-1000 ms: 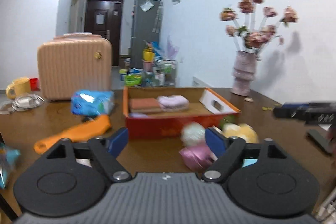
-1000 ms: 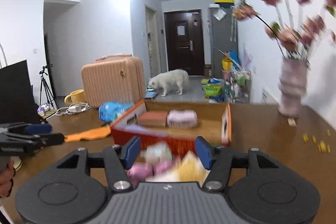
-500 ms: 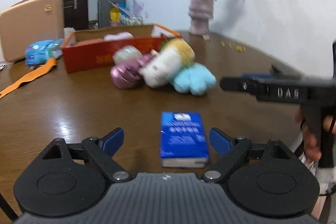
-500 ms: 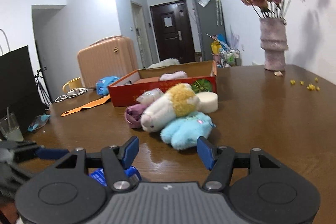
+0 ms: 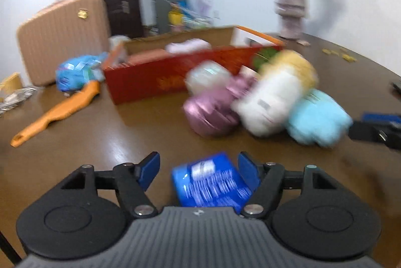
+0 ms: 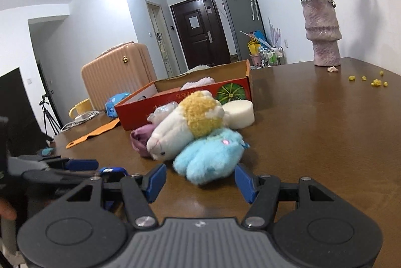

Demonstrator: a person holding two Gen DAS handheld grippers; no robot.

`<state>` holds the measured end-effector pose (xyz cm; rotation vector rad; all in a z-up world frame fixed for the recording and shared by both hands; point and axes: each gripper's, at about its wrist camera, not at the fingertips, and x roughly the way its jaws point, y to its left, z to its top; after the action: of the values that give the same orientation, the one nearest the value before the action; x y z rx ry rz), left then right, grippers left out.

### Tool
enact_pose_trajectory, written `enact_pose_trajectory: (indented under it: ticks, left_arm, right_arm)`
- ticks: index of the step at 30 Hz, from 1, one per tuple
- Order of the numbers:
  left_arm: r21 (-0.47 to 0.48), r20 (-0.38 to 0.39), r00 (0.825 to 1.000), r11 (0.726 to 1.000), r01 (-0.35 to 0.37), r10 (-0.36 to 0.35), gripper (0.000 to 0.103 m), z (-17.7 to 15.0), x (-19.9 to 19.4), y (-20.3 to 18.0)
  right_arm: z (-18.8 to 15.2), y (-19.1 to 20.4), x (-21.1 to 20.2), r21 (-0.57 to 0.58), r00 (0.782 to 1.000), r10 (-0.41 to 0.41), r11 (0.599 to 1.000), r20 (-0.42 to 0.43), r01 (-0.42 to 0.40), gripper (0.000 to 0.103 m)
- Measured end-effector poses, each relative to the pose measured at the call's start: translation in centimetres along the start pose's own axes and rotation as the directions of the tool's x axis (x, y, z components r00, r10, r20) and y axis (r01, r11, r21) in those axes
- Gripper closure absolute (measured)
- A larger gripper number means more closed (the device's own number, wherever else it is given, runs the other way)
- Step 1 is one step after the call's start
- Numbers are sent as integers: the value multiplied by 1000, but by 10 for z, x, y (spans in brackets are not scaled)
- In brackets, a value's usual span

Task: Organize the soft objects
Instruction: 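Grasp the white sheep plush with the left gripper while the right grasps the yellow plush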

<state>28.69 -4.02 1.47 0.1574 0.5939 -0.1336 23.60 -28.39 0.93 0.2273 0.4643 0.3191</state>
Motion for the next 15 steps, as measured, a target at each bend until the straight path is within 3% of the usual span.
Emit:
enact_pose_trajectory:
  ticks: [2,5,8,12,15]
  left_arm:
    - [-55,22,999,998,-33,34,30,13,2,4]
    - [-174,44,997,982,75,-69,30,29,-4,8]
    - [-318,20,966,914,251,-258,30,42,5,9]
    - [-473,-62,938,838,273,-340,46,46,38,14]
    - [-562,-49,889,749,352,-455,55,42,54,20]
  right_arm:
    - [10,2,12,6,1000,-7,1000,26,7,43]
    - [30,4,26,-9,998,-2,1000,67,2,42]
    - [57,0,50,7,997,6,1000,79,-7,42]
    - [78,-9,84,110,1000,27,994,16,-29,46]
    - [74,-11,97,141,999,21,990,-28,-17,54]
